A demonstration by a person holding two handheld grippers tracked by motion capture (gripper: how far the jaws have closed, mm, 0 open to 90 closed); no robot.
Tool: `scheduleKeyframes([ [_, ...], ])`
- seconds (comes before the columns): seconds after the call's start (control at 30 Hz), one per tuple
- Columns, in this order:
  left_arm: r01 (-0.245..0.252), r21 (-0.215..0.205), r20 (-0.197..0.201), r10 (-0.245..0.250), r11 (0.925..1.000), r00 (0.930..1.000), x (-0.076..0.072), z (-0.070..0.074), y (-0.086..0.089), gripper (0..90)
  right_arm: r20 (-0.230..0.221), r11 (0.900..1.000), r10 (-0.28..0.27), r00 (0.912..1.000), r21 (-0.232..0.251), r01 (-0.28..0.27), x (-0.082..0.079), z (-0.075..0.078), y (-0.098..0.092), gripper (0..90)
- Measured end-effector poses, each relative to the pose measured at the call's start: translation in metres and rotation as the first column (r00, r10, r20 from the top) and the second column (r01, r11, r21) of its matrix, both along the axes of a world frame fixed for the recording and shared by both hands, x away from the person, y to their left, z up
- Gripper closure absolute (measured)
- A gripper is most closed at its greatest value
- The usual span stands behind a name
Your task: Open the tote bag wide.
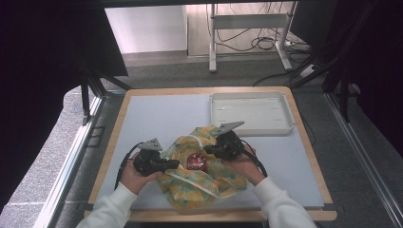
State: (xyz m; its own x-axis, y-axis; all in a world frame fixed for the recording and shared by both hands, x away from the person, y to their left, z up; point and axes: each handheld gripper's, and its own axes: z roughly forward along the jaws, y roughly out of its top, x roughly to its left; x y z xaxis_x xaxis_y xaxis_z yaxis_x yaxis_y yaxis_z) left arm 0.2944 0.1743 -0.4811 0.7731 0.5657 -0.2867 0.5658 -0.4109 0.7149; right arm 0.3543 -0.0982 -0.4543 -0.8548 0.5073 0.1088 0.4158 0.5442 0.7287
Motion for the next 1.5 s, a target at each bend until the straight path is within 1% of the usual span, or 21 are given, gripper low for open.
scheduleKeyframes([
  [0.1,0.012,0.005,-0.001,-0.012,0.9999,0.9999,-0.001,-0.001,-0.003,90.0,0.006,1.0,0.007,1.0,-0.015,-0.006,0.003,-0.001,0.01,89.0],
  [0.2,0.023,0.01,-0.005,-0.023,0.9997,0.9997,-0.003,-0.002,-0.005,90.0,0.007,0.999,0.0,1.0,-0.033,0.0,0.006,-0.004,0.014,89.0],
  [0.3,0.034,0.018,-0.019,-0.033,0.9993,0.9993,-0.004,-0.005,-0.009,90.0,-0.014,0.999,-0.017,0.9998,-0.031,0.017,0.012,-0.009,0.014,89.0],
  [0.37,0.05,0.029,-0.03,-0.049,0.9984,0.9984,-0.007,-0.009,-0.011,90.0,-0.041,0.999,-0.026,0.9988,-0.037,0.025,0.017,-0.014,0.015,89.0],
  [0.47,0.081,0.032,-0.056,-0.08,0.9962,0.9952,-0.013,-0.018,-0.013,90.0,-0.065,0.996,-0.047,0.9967,-0.079,0.042,0.024,-0.027,0.015,89.0],
  [0.5,0.094,0.039,-0.062,-0.092,0.9948,0.9938,-0.015,-0.021,-0.015,90.0,-0.07,0.995,-0.059,0.9958,-0.09,0.052,0.027,-0.031,0.014,89.0],
  [0.57,0.11,0.05,-0.071,-0.107,0.9926,0.9917,-0.017,-0.026,-0.019,90.0,-0.09,0.992,-0.089,0.9919,-0.096,0.08,0.033,-0.039,0.009,89.0],
  [0.63,0.124,0.058,-0.078,-0.119,0.9906,0.9898,-0.019,-0.03,-0.022,90.0,-0.097,0.988,-0.123,0.9876,-0.102,0.113,0.039,-0.046,0.005,89.0],
  [0.73,0.133,0.07,-0.091,-0.126,0.9886,0.9878,-0.019,-0.035,-0.024,90.0,-0.095,0.983,-0.162,0.9821,-0.103,0.153,0.044,-0.052,-0.001,89.0],
  [0.87,0.14,0.09,-0.11,-0.13,0.986,0.9853,-0.02,-0.042,-0.025,90.0,-0.087,0.977,-0.196,0.9768,-0.099,0.187,0.048,-0.059,-0.007,89.0],
  [0.9,0.143,0.098,-0.116,-0.131,0.9848,0.9845,-0.02,-0.045,-0.026,90.0,-0.094,0.975,-0.209,0.9734,-0.093,0.2,0.05,-0.063,-0.01,89.0],
  [0.93,0.143,0.102,-0.118,-0.13,0.9845,0.9845,-0.02,-0.045,-0.026,90.0,-0.094,0.975,-0.209,0.9734,-0.093,0.2,0.05,-0.063,-0.01,89.0],
  [0.97,0.145,0.108,-0.123,-0.132,0.9835,0.9836,-0.02,-0.048,-0.026,90.0,-0.1,0.973,-0.221,0.9701,-0.089,0.213,0.051,-0.066,-0.012,89.0],
  [1.07,0.146,0.12,-0.139,-0.128,0.982,0.9819,-0.019,-0.052,-0.027,90.0,-0.105,0.971,-0.232,0.967,-0.08,0.224,0.053,-0.069,-0.015,89.0],
  [1.2,0.144,0.099,-0.158,-0.127,0.9846,0.9792,-0.016,-0.053,-0.024,90.0,-0.113,0.97,-0.243,0.9634,-0.051,0.239,0.056,-0.072,-0.019,89.0],
  [1.27,0.142,0.101,-0.154,-0.126,0.9846,0.98,-0.016,-0.053,-0.023,90.0,-0.117,0.97,-0.244,0.9627,-0.04,0.241,0.056,-0.073,-0.02,89.0],
  [1.33,0.14,0.101,-0.144,-0.125,0.9849,0.9817,-0.017,-0.052,-0.024,90.0,-0.111,0.97,-0.243,0.9637,-0.037,0.24,0.054,-0.073,-0.021,88.9],
  [1.37,0.139,0.095,-0.136,-0.125,0.9858,0.9827,-0.018,-0.05,-0.024,90.0,-0.105,0.971,-0.238,0.9657,-0.029,0.236,0.053,-0.073,-0.021,88.9],
  [1.43,0.136,0.08,-0.109,-0.127,0.9875,0.9859,-0.02,-0.044,-0.022,90.0,-0.097,0.974,-0.227,0.969,-0.014,0.227,0.051,-0.069,-0.023,88.9],
  [1.5,0.129,0.056,-0.071,-0.125,0.9901,0.9896,-0.021,-0.035,-0.019,90.0,-0.08,0.975,-0.222,0.9717,0.014,0.224,0.048,-0.06,-0.026,88.9],
])
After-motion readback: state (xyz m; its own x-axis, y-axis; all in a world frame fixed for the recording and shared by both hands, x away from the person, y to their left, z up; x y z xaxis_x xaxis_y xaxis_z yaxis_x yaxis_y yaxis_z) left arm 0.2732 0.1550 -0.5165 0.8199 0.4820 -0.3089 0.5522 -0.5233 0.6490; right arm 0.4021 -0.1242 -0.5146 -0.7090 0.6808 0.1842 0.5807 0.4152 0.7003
